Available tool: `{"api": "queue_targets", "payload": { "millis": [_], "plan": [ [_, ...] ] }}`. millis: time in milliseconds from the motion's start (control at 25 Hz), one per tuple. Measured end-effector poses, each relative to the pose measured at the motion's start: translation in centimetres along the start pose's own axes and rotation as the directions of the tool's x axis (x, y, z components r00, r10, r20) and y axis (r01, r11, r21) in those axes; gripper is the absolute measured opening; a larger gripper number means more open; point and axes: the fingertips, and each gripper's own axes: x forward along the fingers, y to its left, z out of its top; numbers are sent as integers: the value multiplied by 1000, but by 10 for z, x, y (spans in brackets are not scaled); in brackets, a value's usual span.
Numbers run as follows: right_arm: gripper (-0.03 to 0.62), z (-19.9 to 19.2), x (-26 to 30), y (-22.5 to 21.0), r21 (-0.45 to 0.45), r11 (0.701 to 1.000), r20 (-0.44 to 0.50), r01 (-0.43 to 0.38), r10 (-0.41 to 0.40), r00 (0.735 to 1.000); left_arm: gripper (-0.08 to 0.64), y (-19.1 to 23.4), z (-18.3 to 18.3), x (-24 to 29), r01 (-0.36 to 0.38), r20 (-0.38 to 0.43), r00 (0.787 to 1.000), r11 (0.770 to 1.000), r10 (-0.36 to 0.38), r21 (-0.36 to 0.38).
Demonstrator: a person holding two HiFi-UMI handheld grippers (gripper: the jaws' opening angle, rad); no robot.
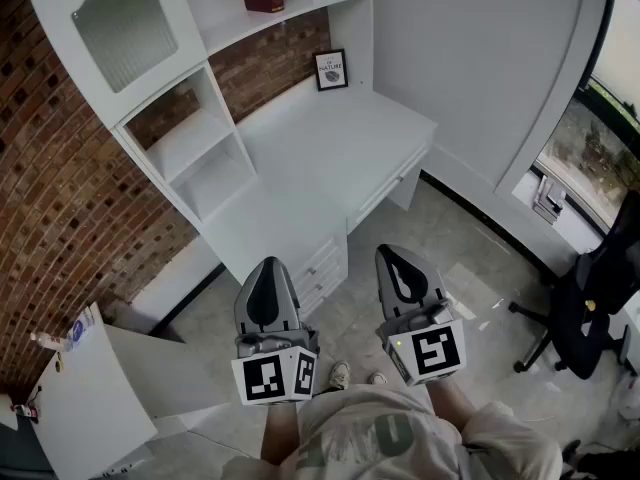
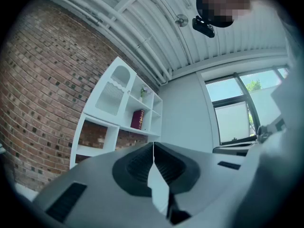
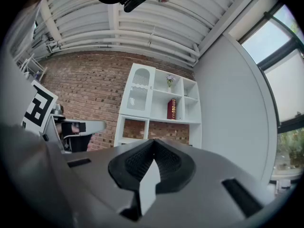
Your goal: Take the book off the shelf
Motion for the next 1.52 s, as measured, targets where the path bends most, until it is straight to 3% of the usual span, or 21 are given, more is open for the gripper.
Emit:
{"api": "queue_targets", "payload": {
  "millis": [120,320,440,520,600,840,960,1160,1360,1520],
  "plan": [
    [14,6,3,11,24,999,75,-43,41,996,15,-5,-6,3,50,-33,998,998,-51,-38],
    [14,6,8,18,11,998,81,-57,56,995,15,-6,-5,2,72,-12,997,997,-72,-4],
    [14,3,10,21,-13,999,32,-51,51,998,22,-9,-2,2,110,-7,994,994,-110,14],
    [14,7,13,27,-11,998,70,-63,64,996,69,-9,-1,3,124,-6,992,992,-124,18],
    [14,10,16,31,7,997,108,-74,73,992,71,-4,1,2,112,8,994,994,-112,12],
    [15,-9,33,29,62,998,25,2,-4,1000,66,23,1,6,102,47,994,994,-101,-25],
    [15,-12,40,35,68,998,47,12,-15,999,61,44,0,9,88,62,994,995,-85,-45],
    [14,-25,55,30,-18,995,4,100,-100,995,32,75,-18,33,68,44,997,994,-64,-81],
    [15,-21,80,13,-31,993,51,117,-115,992,12,73,-21,71,78,56,996,996,-76,-38],
    [15,-22,109,-17,-33,992,66,120,-117,991,12,62,-34,105,93,47,995,994,-90,-49]
  ]
}}
